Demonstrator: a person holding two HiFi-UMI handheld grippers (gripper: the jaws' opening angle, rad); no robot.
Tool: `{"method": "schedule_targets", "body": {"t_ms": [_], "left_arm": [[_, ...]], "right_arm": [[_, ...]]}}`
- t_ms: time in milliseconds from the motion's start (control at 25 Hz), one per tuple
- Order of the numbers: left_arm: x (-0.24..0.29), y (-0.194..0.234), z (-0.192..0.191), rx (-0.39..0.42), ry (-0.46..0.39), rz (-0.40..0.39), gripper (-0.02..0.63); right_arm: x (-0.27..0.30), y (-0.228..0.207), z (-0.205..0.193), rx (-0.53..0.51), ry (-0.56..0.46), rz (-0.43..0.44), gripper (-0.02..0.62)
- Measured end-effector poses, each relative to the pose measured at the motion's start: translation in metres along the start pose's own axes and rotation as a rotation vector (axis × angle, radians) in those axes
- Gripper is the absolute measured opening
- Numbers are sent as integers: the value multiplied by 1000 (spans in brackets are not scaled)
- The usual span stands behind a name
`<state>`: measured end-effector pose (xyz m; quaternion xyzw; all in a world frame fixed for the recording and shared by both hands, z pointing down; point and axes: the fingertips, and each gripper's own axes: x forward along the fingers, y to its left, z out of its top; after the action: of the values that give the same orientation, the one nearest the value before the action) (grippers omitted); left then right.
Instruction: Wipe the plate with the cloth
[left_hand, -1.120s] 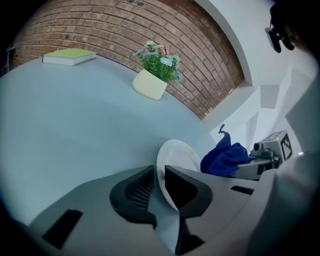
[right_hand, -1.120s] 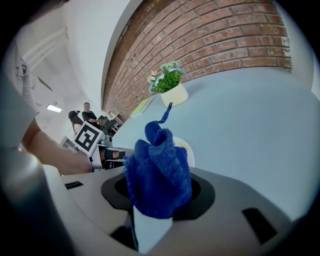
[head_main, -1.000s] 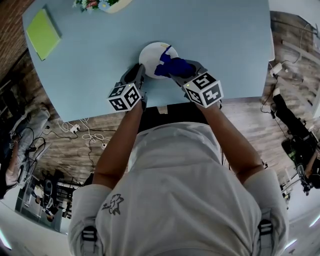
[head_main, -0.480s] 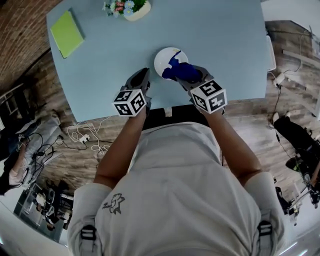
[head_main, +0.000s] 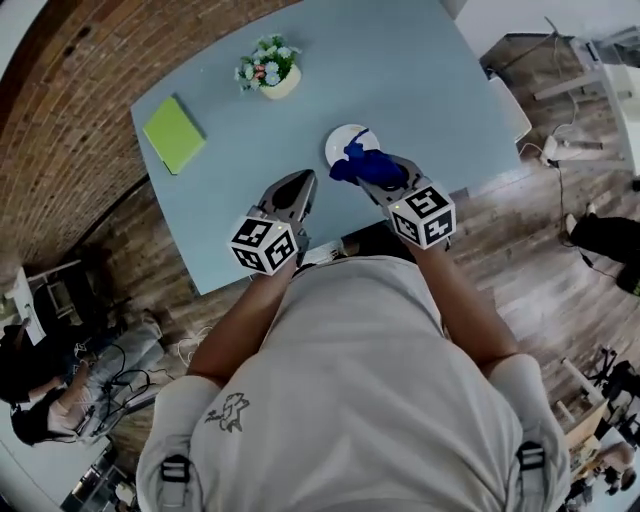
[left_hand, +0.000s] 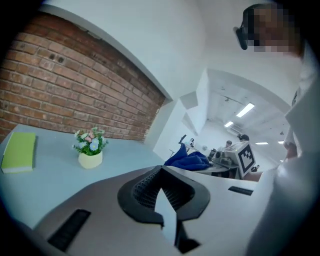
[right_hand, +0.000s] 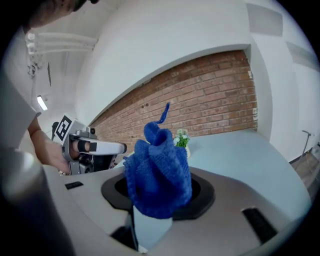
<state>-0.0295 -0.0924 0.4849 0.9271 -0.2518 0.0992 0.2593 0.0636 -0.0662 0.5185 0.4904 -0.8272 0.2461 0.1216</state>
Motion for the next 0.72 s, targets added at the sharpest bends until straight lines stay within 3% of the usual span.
{"method": "schedule_targets", "body": {"t_ms": [160, 320, 720], "left_arm": [[-28, -28, 20, 91, -47, -74, 7], [-50, -53, 37, 123, -117, -93, 6], [-88, -121, 63, 177, -298, -21, 6]], "right_arm": [[-33, 22, 29, -22, -121, -71, 156], [-65, 46, 51, -70, -191, -80, 156], [-129, 89, 85, -194, -298, 28, 156]]}}
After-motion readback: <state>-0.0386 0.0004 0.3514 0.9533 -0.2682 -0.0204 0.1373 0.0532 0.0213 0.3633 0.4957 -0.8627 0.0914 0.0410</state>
